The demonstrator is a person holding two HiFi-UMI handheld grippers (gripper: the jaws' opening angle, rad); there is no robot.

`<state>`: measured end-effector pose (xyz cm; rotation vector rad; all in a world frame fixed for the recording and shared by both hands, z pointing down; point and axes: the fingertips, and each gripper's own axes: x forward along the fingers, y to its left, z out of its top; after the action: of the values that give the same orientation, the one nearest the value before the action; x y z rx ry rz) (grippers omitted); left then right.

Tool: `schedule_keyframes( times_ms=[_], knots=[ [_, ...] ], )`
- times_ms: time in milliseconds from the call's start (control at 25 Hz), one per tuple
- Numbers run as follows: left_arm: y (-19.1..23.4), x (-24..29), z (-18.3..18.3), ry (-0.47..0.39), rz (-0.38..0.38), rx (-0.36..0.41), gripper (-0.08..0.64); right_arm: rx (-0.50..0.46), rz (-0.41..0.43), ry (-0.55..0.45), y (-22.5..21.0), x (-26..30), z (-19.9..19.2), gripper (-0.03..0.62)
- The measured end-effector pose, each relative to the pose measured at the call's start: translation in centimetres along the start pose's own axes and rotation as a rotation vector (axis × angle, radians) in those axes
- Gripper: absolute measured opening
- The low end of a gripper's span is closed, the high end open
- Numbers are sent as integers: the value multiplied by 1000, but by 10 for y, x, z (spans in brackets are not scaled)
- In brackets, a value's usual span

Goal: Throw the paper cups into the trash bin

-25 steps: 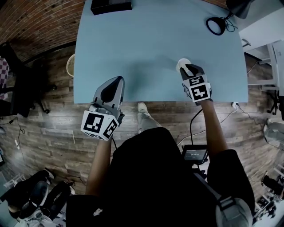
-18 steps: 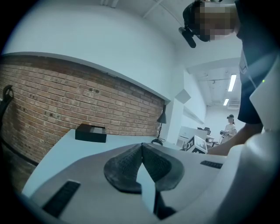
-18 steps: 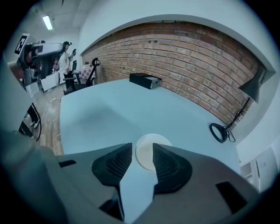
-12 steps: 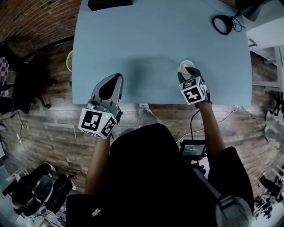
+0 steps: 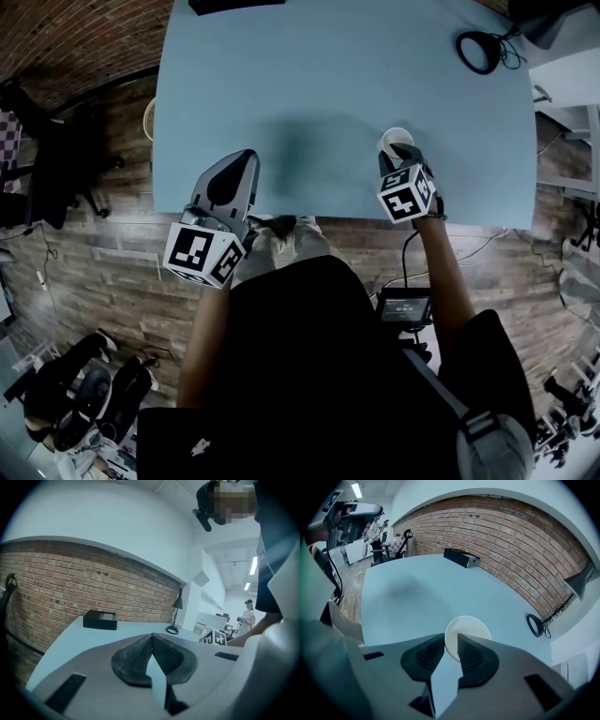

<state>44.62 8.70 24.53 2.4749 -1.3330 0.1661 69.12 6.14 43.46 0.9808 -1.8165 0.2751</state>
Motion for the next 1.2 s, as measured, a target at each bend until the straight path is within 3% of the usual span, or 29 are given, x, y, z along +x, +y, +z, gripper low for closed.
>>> schedule_keyframes(
  times_ms=[440, 680, 1200],
  knots=[
    [-1, 15, -6, -5, -45, -33, 9, 20, -29, 8, -8, -5, 0, 34],
    [11, 8, -6, -13, -27, -41, 9, 3, -24, -12, -6, -7, 11, 25],
    [36, 1, -1, -34, -15, -50, 9, -37, -15, -71, 4, -7, 60, 20]
  ],
)
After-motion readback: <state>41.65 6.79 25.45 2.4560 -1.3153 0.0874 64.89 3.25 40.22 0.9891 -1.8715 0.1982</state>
